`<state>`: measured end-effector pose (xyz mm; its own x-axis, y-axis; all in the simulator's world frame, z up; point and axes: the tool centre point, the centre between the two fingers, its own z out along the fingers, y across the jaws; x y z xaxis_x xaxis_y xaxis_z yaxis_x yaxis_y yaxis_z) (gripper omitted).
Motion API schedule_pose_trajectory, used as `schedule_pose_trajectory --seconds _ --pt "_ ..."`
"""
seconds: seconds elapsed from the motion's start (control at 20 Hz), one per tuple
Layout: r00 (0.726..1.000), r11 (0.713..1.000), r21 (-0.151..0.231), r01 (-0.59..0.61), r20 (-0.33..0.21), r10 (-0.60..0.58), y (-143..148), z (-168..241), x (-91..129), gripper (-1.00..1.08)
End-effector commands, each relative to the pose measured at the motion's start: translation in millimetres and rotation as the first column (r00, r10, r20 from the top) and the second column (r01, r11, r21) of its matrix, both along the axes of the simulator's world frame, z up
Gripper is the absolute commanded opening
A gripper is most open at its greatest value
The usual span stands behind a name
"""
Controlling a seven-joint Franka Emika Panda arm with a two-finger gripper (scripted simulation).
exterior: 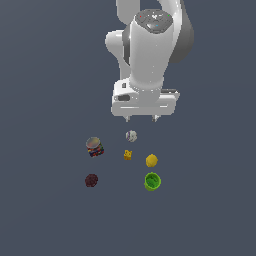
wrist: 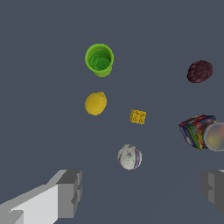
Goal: Pick up a designated object from a clutter of objects.
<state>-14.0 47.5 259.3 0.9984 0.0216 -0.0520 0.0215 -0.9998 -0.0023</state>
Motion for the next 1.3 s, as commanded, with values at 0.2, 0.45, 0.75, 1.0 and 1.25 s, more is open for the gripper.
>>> schedule_pose_trajectory --seconds 0.2,0.45,0.75,1.0,1.25 --pt "0.998 0.998 -0.002 0.063 0.01 -0.063 -6 -39 -9 1.0" --pt "0.991 0.992 -0.004 0.13 0.021 -0.129 -11 -77 -23 1.0" --pt "0.977 0.978 -0.004 0.21 0.034 -0.21 -18 -121 -45 1.0" --pt "0.964 0.965 -0.003 0.262 0.043 -0.262 -23 -147 -63 1.0" --pt "0.954 0.955 -0.002 0.297 0.049 -0.297 -26 -163 -77 1.0"
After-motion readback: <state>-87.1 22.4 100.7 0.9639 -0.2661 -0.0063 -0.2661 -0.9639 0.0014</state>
